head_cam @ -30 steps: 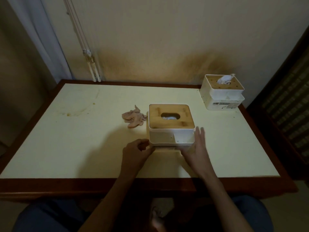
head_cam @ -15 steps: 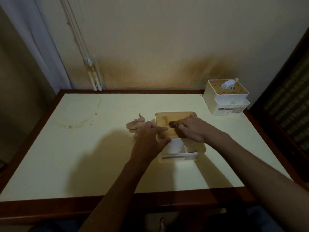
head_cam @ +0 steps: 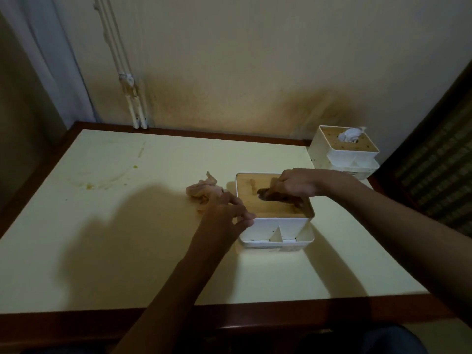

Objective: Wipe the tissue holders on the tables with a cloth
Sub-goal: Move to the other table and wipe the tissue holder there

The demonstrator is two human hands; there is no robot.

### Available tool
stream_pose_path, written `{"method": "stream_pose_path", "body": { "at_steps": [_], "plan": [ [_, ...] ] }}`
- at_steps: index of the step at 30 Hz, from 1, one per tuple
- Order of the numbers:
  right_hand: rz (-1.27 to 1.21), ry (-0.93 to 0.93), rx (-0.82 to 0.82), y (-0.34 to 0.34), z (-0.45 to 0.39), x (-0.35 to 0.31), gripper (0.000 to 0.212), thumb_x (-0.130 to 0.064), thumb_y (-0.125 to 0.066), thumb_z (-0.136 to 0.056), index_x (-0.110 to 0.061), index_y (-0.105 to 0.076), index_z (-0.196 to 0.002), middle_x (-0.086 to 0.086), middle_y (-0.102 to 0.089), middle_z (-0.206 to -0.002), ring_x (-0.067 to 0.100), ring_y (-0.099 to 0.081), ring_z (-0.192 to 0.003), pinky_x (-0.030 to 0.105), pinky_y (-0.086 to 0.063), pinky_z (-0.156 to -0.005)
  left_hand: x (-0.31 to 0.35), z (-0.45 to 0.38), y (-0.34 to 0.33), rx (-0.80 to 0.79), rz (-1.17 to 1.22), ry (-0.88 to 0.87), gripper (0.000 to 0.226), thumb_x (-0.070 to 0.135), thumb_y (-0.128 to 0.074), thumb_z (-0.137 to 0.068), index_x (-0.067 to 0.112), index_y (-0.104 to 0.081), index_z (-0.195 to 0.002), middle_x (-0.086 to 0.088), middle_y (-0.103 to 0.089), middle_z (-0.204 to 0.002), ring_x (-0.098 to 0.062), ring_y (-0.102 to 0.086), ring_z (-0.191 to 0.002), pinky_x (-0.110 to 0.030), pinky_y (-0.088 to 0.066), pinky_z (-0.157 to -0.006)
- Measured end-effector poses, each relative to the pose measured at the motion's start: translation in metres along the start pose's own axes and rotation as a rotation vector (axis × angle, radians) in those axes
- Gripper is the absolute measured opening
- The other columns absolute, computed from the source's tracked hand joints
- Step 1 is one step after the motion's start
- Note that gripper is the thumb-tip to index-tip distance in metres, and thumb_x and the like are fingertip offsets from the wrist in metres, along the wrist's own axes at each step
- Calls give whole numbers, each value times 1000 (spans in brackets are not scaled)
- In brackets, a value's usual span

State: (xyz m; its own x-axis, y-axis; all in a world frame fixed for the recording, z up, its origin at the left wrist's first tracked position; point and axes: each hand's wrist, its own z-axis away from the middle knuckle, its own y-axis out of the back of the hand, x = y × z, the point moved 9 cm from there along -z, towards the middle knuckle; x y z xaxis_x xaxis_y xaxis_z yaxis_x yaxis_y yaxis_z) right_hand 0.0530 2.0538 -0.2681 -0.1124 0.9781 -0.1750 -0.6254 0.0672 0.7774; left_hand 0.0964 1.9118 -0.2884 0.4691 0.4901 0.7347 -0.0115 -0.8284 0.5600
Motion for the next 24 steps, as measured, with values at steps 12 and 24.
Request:
{"method": "stream_pose_path", "body": {
  "at_steps": [12,24],
  "plan": [
    [-138,-29,10,-1,-11,11,33,-30,-49,-91,-6,-64,-75,8,-59,-58,16,-52,-59,35,-46,-80,-8,-1,-3,10,84,33,10,15,-81,-70,18,-76,-78,6,-59,-86,-20,-55,-85,-36,-48,-71],
    [-474,47,1,12,3,19,23,-26,-53,-95,-19,-75,-89,-14,-66,-62,9,-57,-73,24,-42,-68,-4,2,-1,2,55,59,9,15,-79,-73,19,-76,-80,9,-57,-88,-13,-55,-84,-11,-40,-69]
  ]
}}
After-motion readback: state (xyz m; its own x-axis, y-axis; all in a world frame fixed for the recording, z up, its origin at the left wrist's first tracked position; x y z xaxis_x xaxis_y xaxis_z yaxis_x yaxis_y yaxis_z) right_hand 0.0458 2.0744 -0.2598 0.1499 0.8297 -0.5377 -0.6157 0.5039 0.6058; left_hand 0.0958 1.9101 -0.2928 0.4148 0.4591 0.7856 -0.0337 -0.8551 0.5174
